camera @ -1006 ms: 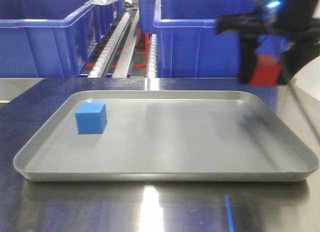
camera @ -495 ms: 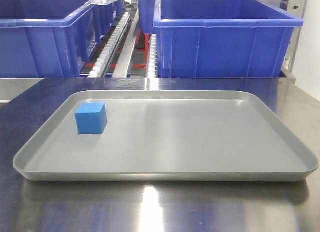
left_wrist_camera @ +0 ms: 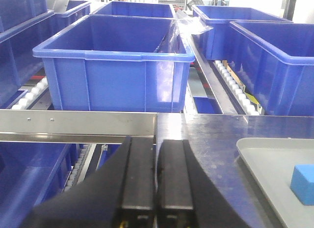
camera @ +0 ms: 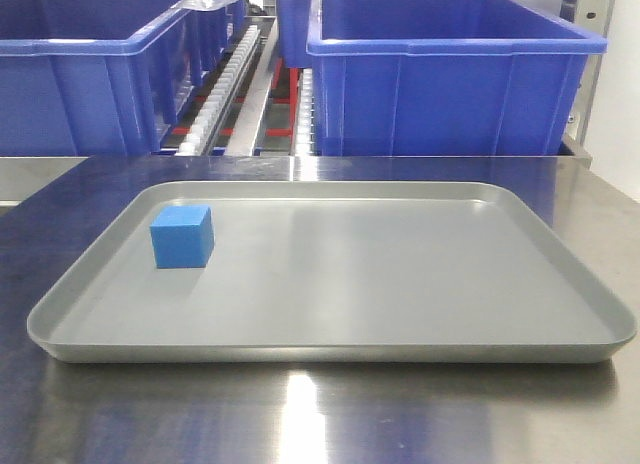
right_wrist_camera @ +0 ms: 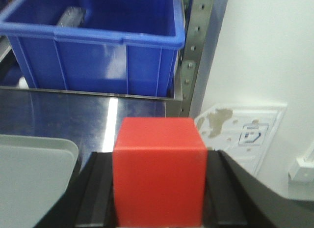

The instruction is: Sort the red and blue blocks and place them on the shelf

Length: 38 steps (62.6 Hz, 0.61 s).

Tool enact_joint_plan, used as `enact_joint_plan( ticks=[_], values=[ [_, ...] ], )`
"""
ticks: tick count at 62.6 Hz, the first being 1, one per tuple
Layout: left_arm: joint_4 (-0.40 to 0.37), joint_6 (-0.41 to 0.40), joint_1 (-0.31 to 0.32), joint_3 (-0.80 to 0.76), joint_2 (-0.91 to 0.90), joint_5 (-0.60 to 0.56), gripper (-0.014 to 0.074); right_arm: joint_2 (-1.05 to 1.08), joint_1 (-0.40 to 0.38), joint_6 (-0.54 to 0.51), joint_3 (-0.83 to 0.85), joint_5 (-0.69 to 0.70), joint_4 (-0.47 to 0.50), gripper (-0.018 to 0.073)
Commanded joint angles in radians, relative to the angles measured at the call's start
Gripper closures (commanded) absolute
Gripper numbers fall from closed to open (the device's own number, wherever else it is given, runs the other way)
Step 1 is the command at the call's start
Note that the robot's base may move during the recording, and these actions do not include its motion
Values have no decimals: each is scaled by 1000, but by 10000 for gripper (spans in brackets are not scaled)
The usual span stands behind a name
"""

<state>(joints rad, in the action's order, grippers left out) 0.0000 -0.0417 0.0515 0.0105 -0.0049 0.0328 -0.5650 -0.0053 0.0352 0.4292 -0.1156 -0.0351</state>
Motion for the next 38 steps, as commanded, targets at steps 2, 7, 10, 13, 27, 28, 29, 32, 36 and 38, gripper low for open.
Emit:
enact_joint_plan(
  ticks=[2,7,10,13,27,28,29,32,36,38],
  values=[
    [-6,1,1,26,-16,-84,472,65,-7,-11,-8,102,-1,511],
    [-6,1,1,26,-16,-84,472,111,-7,-7,-27,105,-1,511],
    [-6,1,1,26,-16,-84,472,134,-7,-8,-36,105,-1,511],
    [-6,1,1,26,-16,-84,472,154,-7,-8,-43,110,-1,511],
    [-6,1,1,26,-16,-84,472,179,-7,-8,-50,110,-1,511],
    [-6,1,1,26,-16,-84,472,179,-7,-8,-50,110,-1,511],
    [-6,1,1,26,-16,-84,472,179,-7,-8,-50,110,-1,511],
    [-6,1,1,26,-16,-84,472,179,-7,-8,-50,110,-1,511],
    [-6,1,1,26,-16,-84,472,179,-7,-8,-50,110,-1,511],
    [-6,1,1,26,-16,-84,472,179,-7,-8,-50,110,-1,511]
  ],
)
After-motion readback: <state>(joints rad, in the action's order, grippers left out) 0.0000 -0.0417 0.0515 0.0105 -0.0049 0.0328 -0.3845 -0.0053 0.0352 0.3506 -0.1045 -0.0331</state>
